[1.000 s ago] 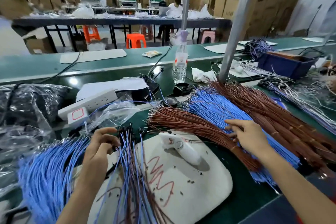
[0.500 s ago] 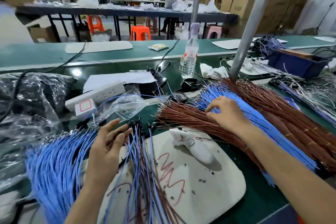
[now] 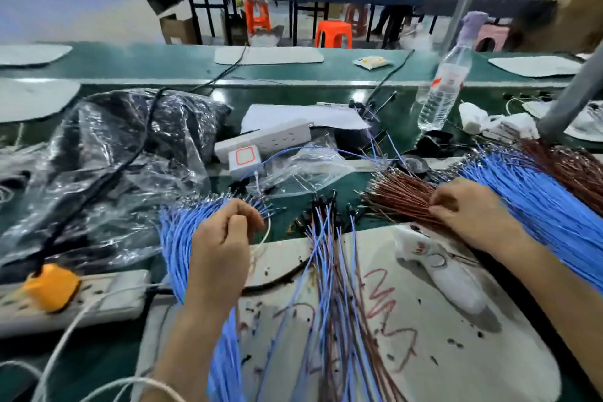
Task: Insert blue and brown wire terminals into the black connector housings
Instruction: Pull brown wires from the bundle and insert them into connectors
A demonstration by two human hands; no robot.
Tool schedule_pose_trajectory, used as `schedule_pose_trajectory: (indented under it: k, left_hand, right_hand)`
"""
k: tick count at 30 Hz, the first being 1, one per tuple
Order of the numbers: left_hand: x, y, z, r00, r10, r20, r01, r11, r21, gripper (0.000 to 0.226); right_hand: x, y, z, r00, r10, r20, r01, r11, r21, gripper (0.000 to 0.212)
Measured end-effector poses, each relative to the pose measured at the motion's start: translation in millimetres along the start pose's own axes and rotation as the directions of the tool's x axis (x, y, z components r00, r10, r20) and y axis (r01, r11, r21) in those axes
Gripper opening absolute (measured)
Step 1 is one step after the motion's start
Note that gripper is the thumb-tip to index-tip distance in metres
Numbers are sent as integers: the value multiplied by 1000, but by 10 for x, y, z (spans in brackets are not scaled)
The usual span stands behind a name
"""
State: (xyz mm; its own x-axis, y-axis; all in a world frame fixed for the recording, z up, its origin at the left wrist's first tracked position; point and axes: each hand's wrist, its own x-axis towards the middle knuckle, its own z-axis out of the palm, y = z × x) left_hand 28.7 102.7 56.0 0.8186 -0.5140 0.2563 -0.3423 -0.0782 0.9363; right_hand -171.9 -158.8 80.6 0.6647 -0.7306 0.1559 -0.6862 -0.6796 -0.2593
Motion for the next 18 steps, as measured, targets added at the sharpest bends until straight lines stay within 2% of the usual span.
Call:
schedule_pose_trajectory:
  k: [1, 2, 3, 4, 5, 6, 7, 9, 12, 14, 18]
  left_hand:
    - [39, -8, -105, 999, -34, -24, 36, 992, 119, 28]
    - [42, -16, -221, 998, -59, -38, 68, 955, 289, 28]
    - [57, -27, -271, 996, -89, -12, 84, 875, 477, 26]
    - [32, -45, -327, 990, -138, 28, 89, 766, 636, 21]
    - [5, -64, -340, 975, -209, 79, 84, 671, 737, 16]
    - [-43, -99, -341, 953, -277, 124, 75, 609, 790, 12]
    - [-98, -125, -358, 935, -319, 154, 61, 574, 816, 13]
    - [-188, -175, -387, 938, -295, 184, 18, 571, 821, 17]
    - [-266, -163, -429, 956, -205, 208, -28, 646, 763, 14]
    - [-272, -133, -448, 954, -214, 210, -19, 656, 755, 15]
    - [-262, -100, -498, 954, -246, 171, 47, 686, 726, 15]
  right_hand:
    - [-17, -150, -42, 995, -30, -92, 44, 989, 144, 4]
    - [-52, -378, -71, 995, -47, -87, 72, 947, 313, 8]
    - [-102, -610, -76, 996, -84, 25, 61, 868, 493, 11]
    - [-163, -893, -19, 961, -181, 209, 8, 775, 632, 14]
    - [-230, -1154, 81, 881, -286, 378, -63, 720, 691, 17]
    - [-300, -1390, 215, 788, -362, 498, -109, 714, 692, 19]
    - [-345, -1605, 363, 715, -407, 568, -117, 732, 671, 20]
    - [-399, -1898, 639, 651, -424, 630, -89, 781, 618, 21]
    - [-379, -2088, 850, 625, -438, 646, -140, 751, 645, 19]
    - [-393, -2151, 892, 595, -467, 654, -199, 703, 682, 16]
    - [-441, -2185, 902, 582, -441, 683, -311, 655, 689, 17]
